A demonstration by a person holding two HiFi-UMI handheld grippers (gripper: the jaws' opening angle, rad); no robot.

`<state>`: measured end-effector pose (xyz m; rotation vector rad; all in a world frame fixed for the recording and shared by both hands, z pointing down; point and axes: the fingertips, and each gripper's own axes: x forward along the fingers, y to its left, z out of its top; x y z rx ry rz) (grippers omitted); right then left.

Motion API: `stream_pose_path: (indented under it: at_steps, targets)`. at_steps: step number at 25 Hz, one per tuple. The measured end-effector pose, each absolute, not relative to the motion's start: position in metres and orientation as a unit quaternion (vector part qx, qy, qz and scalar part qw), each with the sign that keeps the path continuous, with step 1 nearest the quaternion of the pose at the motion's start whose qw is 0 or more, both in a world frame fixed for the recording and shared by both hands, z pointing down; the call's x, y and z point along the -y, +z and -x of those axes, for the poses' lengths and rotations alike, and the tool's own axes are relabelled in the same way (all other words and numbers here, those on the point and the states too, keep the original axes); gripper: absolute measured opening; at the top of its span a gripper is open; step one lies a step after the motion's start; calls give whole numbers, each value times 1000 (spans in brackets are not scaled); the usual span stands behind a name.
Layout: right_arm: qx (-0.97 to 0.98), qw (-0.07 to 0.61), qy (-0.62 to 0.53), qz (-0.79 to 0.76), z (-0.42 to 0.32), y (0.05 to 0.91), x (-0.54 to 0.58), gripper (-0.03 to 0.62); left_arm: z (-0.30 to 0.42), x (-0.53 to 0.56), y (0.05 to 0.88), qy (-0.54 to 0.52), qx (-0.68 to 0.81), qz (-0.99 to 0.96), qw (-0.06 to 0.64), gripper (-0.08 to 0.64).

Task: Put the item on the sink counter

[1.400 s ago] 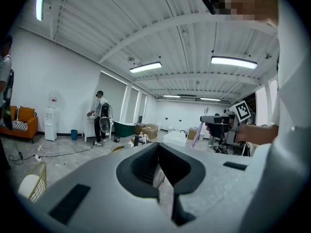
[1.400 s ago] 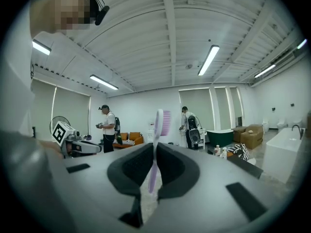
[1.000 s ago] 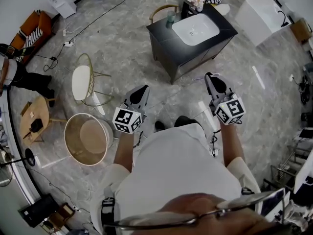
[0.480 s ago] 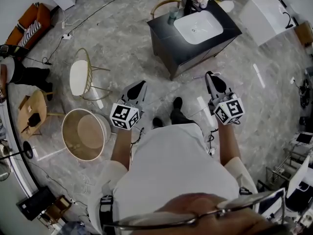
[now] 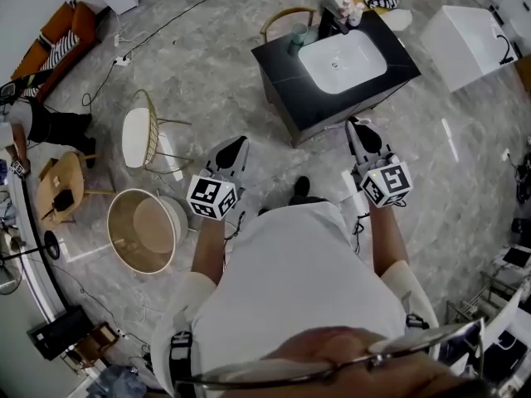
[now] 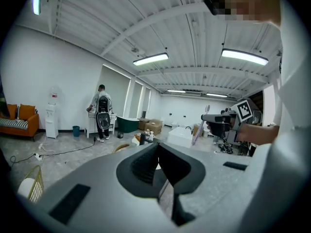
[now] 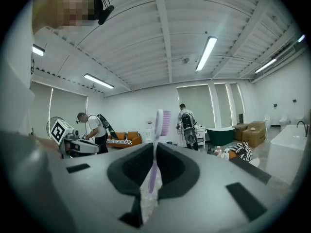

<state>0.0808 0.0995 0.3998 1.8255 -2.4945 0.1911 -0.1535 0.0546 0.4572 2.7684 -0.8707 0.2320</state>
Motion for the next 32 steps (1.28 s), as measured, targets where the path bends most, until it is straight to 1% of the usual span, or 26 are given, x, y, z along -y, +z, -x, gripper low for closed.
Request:
stream_pose_path:
  at_steps: [15, 23, 32]
  targets:
    - [829, 16, 76, -553, -170, 416, -20, 29, 53, -1, 469, 96, 316, -937, 114, 5]
    - [835, 20, 81, -544, -176, 417, 11, 29, 44, 28, 478, 100, 320, -933, 129, 5]
    - [819, 35, 100, -564, -171, 438, 65, 29, 40, 91, 497, 102, 292, -939, 148, 5]
